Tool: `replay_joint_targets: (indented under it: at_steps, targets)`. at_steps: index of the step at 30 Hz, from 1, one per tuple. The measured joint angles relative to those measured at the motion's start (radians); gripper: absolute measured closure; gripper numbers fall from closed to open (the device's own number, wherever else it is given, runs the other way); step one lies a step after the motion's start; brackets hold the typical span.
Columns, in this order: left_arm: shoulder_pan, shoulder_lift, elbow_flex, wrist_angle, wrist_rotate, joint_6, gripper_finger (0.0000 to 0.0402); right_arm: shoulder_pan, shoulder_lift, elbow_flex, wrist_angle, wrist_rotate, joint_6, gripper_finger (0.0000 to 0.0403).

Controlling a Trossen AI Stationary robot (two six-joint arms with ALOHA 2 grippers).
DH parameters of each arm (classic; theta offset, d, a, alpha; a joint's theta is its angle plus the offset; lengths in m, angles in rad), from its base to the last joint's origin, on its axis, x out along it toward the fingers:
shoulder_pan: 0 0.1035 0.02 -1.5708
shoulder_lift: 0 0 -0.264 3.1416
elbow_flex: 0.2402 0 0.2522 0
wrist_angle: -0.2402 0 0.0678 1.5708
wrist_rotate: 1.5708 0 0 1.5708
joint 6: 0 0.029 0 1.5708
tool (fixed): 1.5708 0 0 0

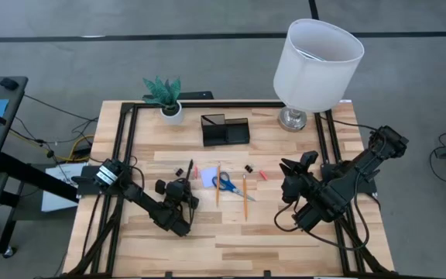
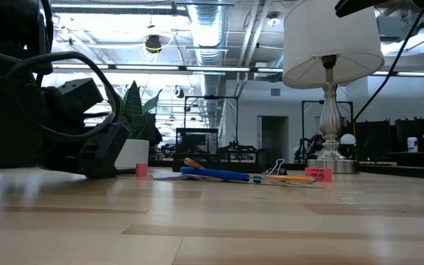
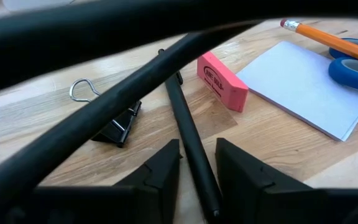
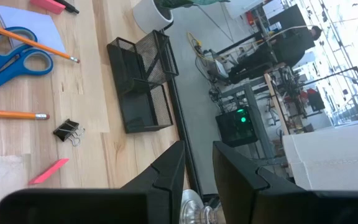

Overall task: Pick and place office supplies into organizer
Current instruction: Put the pen into the desk organizer

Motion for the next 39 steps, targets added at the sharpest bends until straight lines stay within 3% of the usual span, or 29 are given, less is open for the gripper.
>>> replay_joint_targets:
  at_steps: [9,17,24,32,39]
  targets:
    - [-0.001,0.000,-0.001,-0.003,-0.008,0.000,0.0376,0.000,0.000,0.000,0.000,0.000,0.000,0.0326]
    - [-0.001,0.000,-0.001,-0.003,-0.011,-0.001,0.0358,0.000,0.000,0.000,0.000,-0.001,0.000,0.0326]
    - [-0.002,0.000,-0.001,-0.001,-0.013,-0.002,0.0380,0.000,0.000,0.000,0.001,-0.002,0.000,0.0326]
    - [-0.002,0.000,-0.001,-0.002,-0.022,-0.025,0.0368,0.000,0.000,0.000,0.001,-0.002,0.001,0.0326]
    - [-0.002,0.000,0.001,-0.006,-0.031,-0.029,0.0380,0.000,0.000,0.000,0.002,-0.002,0.001,0.0326]
